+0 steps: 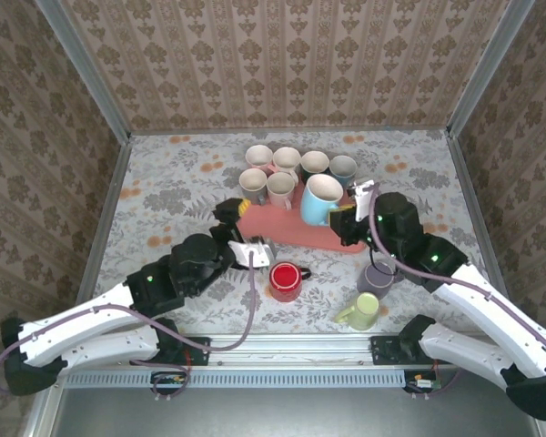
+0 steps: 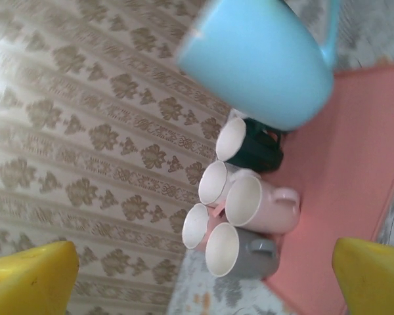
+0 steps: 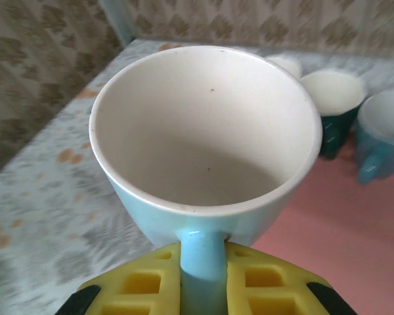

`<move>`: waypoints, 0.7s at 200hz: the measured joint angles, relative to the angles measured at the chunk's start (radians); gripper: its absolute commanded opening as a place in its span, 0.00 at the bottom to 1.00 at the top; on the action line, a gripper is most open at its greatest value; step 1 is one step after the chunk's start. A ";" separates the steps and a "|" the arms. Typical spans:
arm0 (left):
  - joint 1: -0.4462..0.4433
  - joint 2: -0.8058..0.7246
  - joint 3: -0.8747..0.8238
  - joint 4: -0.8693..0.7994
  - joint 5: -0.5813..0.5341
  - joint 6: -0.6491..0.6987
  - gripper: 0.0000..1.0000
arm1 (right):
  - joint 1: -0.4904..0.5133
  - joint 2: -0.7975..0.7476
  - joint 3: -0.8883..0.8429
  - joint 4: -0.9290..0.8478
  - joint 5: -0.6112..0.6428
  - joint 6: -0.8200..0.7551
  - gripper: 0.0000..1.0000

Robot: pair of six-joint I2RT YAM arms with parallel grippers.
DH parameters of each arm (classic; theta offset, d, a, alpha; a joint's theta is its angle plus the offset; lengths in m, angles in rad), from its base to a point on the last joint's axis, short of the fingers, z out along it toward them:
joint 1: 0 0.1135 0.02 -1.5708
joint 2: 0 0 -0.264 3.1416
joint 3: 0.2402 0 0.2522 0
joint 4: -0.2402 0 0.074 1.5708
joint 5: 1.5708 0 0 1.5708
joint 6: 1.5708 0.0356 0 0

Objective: Turn the mug right side up

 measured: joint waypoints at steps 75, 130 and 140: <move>0.007 -0.146 -0.182 0.099 -0.017 -0.262 1.00 | 0.093 0.177 -0.227 0.416 0.349 -0.146 0.00; 0.007 -0.191 -0.277 0.175 0.028 -0.231 1.00 | 0.092 0.407 -0.264 0.627 0.430 -0.108 0.00; 0.006 -0.191 -0.277 0.181 0.037 -0.227 1.00 | 0.092 0.447 -0.264 0.651 0.440 -0.093 0.00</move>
